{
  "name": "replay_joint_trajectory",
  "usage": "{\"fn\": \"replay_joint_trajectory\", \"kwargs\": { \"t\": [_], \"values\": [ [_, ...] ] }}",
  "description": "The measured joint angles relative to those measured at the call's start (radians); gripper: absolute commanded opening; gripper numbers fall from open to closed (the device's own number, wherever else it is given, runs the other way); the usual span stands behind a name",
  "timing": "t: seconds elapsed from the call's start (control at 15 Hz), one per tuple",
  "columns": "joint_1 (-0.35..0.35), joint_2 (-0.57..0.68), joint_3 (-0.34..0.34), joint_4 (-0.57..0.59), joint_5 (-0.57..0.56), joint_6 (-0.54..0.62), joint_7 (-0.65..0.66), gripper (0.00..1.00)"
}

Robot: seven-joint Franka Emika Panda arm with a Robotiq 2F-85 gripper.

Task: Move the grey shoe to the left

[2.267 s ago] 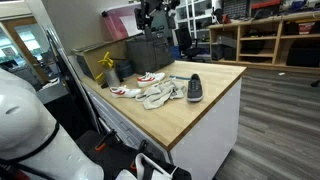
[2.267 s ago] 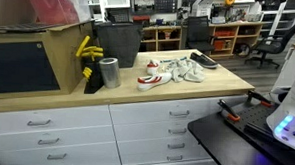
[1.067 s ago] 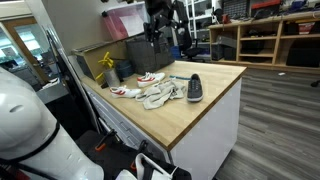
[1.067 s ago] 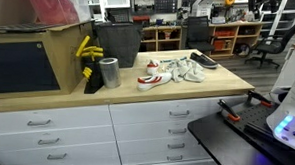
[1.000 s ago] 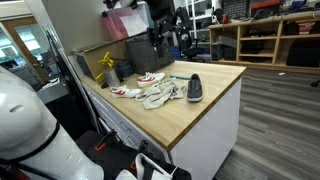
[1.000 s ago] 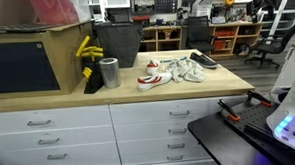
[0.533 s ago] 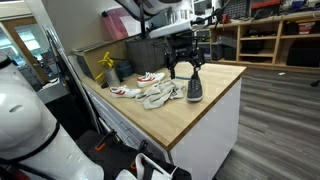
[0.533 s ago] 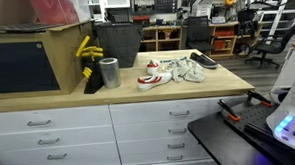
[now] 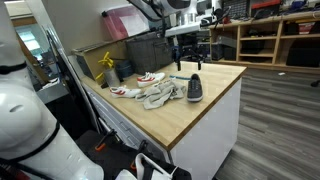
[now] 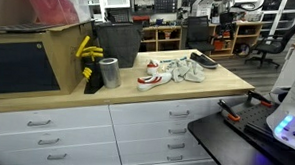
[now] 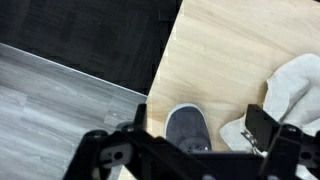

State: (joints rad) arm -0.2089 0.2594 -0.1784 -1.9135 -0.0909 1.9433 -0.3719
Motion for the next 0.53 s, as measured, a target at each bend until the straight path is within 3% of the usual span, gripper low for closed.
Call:
{"fn": "replay_joint_trajectory", "kwargs": {
  "t": [0.27,0.53],
  "values": [
    [-0.010,0.102,0.043,0.142,0.019,-0.104,-0.110,1.00],
    [-0.017,0.109,0.046,0.168,0.021,-0.124,-0.138,1.00]
  ]
}}
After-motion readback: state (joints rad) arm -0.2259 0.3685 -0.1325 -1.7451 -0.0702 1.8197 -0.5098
